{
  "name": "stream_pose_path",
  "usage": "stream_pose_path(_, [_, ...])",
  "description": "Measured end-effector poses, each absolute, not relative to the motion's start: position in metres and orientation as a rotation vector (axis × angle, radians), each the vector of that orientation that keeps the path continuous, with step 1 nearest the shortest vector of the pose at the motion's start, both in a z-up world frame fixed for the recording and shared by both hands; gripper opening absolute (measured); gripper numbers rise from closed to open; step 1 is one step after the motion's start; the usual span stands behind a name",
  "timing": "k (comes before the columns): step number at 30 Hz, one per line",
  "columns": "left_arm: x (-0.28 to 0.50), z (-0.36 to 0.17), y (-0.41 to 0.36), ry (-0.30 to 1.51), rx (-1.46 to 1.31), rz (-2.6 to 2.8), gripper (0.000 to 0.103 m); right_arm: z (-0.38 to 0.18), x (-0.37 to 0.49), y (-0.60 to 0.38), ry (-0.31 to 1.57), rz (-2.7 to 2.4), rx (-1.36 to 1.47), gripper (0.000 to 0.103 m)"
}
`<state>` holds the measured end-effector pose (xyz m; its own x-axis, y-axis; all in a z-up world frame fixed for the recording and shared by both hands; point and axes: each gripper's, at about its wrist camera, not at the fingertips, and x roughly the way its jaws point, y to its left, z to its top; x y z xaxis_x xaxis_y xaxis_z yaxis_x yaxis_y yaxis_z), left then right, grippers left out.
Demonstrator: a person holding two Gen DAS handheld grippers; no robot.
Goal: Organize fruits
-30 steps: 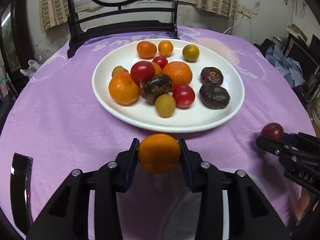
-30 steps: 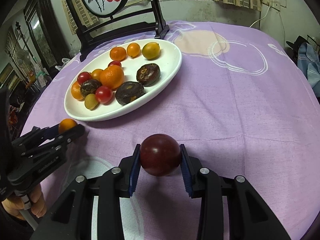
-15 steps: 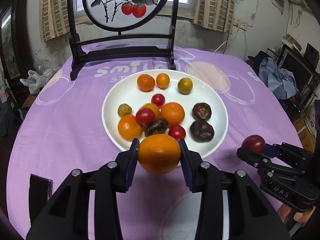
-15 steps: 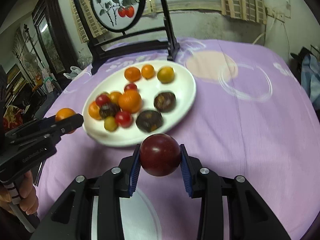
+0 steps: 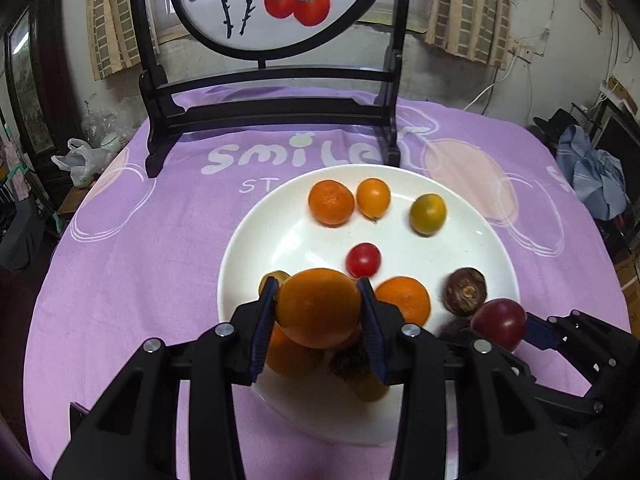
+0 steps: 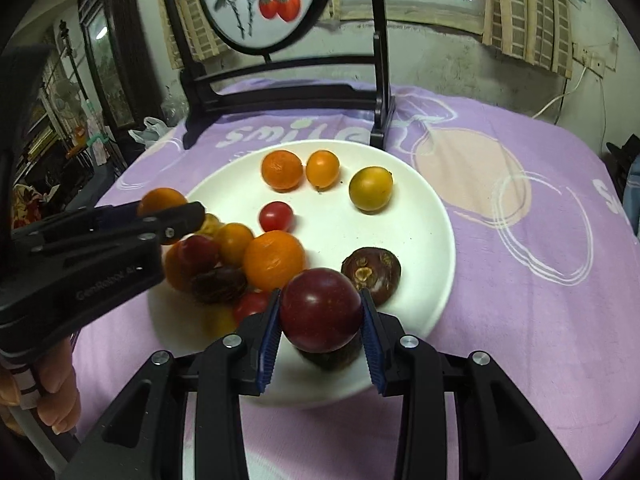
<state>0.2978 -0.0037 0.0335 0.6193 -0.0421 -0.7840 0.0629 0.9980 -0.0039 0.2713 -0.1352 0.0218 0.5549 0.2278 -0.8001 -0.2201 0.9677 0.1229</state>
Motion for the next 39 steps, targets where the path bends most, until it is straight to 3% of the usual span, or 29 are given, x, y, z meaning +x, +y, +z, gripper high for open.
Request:
stream_pose_path(4, [0.307,0.027,-0.001,0.920,-0.009,-0.052,0.041,0.017,0.283,-0.138,0.932,0.245,0.046,0.042])
stream_pose_path(5, [0.307,0.026,0.000,0.925,-0.017,-0.043,0.056,0.018,0.283,-0.140,0.926,0.238,0.062,0.052])
stream_pose_path(6, [0.306,0.026,0.001,0.929,-0.023,-0.034,0.073,0.019,0.280,-0.143,0.909,0.240,0.083,0.054])
stream_pose_path(11, [0.289,0.035,0.001,0.890,0.017,-0.022,0.087,0.026,0.267,-0.153,0.892,0.243,0.095,0.054])
stream_pose_path(17, [0.250,0.037,0.004,0.873,0.016,0.016,0.093,0.034,0.233,-0.170,0.854,0.184,0.089,0.055])
stream_pose_path(20, [0.224,0.030,0.001,0.869,0.029,0.001,0.093,0.038,0.209,-0.178,0.831,0.148,0.052,0.062])
stream_pose_path(25, [0.186,0.016,0.005,0.905,0.006,0.006,0.093,0.037,0.172,-0.189,0.838,0.093,0.051,0.064])
stream_pose_path(27, [0.171,0.011,0.005,0.922,0.002,-0.003,0.093,0.036,0.159,-0.189,0.833,0.085,0.029,0.076])
stream_pose_path(30, [0.150,0.006,0.007,0.934,-0.010,-0.015,0.093,0.035,0.140,-0.193,0.837,0.062,0.043,0.086])
stream_pose_path(36, [0.119,0.007,0.010,0.904,-0.015,-0.018,0.093,0.031,0.110,-0.193,0.844,0.031,0.025,0.100])
stream_pose_path(39, [0.112,0.006,0.011,0.901,-0.019,-0.016,0.093,0.027,0.100,-0.194,0.864,0.036,0.023,0.100])
